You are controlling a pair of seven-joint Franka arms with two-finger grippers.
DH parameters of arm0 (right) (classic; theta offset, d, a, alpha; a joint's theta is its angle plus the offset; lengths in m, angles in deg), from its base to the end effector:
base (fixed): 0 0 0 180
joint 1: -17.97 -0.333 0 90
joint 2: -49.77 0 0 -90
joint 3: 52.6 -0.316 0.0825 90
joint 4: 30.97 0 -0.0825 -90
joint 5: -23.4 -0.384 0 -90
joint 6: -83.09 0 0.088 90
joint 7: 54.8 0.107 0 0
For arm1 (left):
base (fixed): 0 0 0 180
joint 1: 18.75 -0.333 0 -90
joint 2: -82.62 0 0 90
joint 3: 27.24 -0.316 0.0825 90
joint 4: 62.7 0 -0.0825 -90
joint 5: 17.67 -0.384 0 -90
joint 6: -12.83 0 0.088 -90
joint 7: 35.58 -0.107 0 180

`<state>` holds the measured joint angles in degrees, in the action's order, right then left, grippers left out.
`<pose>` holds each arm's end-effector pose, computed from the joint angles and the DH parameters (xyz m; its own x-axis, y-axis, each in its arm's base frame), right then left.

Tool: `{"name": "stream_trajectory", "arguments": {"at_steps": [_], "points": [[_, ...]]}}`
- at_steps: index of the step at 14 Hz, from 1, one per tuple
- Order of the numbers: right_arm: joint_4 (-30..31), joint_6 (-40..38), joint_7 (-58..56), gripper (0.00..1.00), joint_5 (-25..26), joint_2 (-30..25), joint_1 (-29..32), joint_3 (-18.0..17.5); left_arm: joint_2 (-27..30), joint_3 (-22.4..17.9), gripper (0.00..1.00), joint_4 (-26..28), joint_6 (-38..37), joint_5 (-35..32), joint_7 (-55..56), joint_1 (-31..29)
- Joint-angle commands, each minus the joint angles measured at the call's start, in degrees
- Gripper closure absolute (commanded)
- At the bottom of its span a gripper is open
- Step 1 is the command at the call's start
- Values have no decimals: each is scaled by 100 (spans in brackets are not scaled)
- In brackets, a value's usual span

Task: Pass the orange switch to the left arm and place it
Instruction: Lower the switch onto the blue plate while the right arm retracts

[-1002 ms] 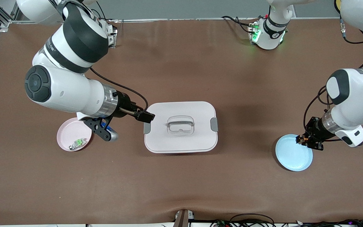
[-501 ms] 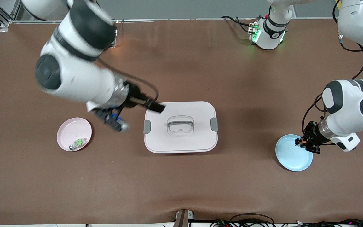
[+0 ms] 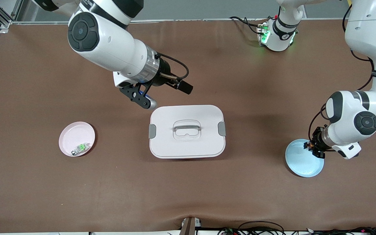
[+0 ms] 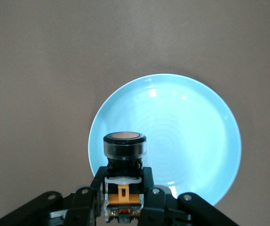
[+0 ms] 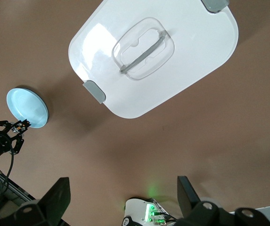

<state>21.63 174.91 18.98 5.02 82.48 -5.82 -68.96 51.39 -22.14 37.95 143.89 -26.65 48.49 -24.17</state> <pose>0.5666 0.4289 0.5922 0.7706 -0.4954 -0.4009 -0.6121 -0.7505 -0.2491 0.6620 0.0123 0.2586 0.1882 0.9797 0.0689 0.9821 -0.1871 -0.0210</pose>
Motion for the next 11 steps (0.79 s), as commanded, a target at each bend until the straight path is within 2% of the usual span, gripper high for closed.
{"name": "stream_trajectory", "arguments": {"at_steps": [1, 4, 6, 9, 11], "points": [[136, -31, -440, 0, 10, -106, 217, 1, -181, 17, 100, -72, 52, -261, 197, 14], [180, -689, -2599, 0, 885, -186, 481, 27, -418, 17, 100, -273, 61, -279, 206, 14], [180, -796, -3175, 0, 1536, -273, 551, 27, -611, 25, 100, -502, 69, -270, 206, 23], [180, -1068, -4840, 0, 2082, -457, 841, 36, -867, 25, 100, -889, 69, -270, 206, 32], [180, -1113, -5958, 0, 2329, -476, 1078, 36, -955, 25, 100, -942, 69, -270, 206, 41]]}}
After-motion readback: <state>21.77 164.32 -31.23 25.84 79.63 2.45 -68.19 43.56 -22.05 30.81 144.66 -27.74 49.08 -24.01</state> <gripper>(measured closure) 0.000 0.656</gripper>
